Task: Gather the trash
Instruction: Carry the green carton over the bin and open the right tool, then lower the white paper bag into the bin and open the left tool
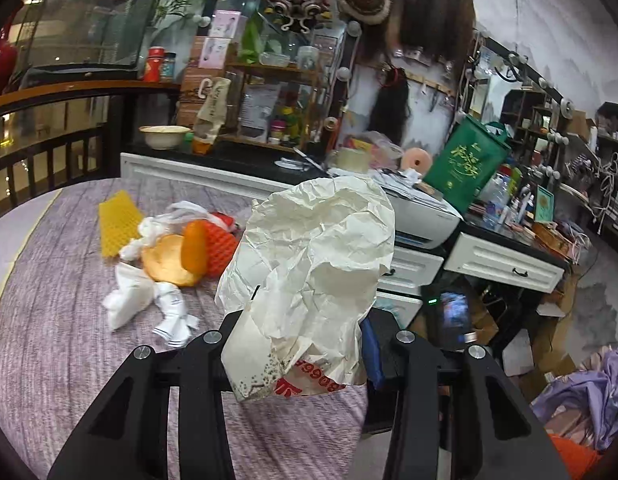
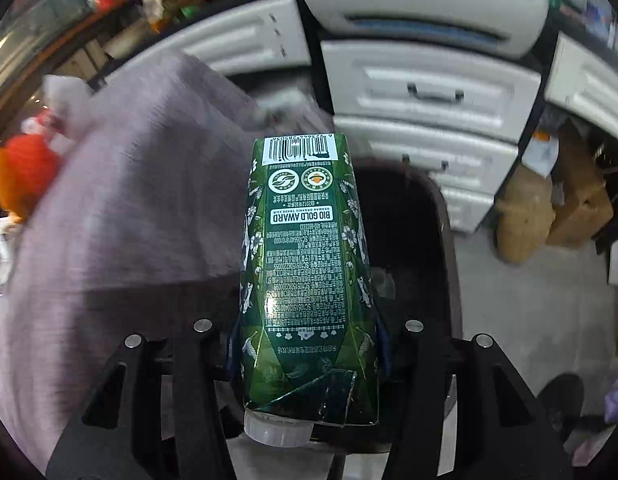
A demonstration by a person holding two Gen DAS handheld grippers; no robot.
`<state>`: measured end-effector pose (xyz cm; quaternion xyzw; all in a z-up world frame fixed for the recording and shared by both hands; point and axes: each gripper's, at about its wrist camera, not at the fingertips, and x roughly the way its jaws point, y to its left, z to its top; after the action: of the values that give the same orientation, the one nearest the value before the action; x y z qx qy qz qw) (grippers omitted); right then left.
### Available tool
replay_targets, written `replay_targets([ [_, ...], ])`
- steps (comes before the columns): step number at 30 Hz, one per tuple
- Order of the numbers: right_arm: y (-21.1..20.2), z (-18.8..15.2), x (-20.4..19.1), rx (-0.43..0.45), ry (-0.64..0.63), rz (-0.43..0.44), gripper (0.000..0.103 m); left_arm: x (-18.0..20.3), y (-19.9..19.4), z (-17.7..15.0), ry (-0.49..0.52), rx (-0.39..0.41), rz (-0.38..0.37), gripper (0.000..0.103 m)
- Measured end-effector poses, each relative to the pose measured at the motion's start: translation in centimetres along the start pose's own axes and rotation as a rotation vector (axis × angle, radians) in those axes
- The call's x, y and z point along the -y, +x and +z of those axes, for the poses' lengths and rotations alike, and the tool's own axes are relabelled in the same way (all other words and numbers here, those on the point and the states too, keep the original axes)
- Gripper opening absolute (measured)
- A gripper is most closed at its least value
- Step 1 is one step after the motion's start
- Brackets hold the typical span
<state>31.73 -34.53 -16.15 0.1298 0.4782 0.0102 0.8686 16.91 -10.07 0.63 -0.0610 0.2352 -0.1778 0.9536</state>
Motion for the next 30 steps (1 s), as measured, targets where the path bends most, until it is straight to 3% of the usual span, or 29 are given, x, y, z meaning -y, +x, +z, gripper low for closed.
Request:
replay_targets([
  [6,7.5,-1.1,2.3,-0.235,0.139,0.043,0.05,1.4,0.6,-0.3,0.023,-0.019,-0.026,0.042],
  [11,10.1,-1.4,2.6,-0.303,0.17,0.026,0.051,2.5,1.4,-0.8,0.036,-0.041,-0.039,0.042],
  [13,10.7,-1.7,2.8,-0.313,0.181,0.029,0.058,2.8,2.0,-1.2,0.036,-0.062,-0.048,0.042],
  [14,10.7,-1.8,2.9,-0.31,0.18,0.024,0.067,3.0,2.3,-1.4,0.036,-0.072,-0.052,0.042],
  [15,10.6,-1.9,2.9,-0.299,0.177,0.012,0.069,3.2,2.6,-1.6,0.036,-0.083,-0.057,0.042],
  [21,7.2,-2.4,3.3,-0.194,0.151,-0.022,0.069,5.1,4.6,-2.4,0.066,-0.148,-0.097,0.042],
  [30,-3.1,-3.8,8.5,0.088,0.18,-0.193,0.069,9.0,9.9,-4.4,0.125,-0.288,-0.146,0.042],
])
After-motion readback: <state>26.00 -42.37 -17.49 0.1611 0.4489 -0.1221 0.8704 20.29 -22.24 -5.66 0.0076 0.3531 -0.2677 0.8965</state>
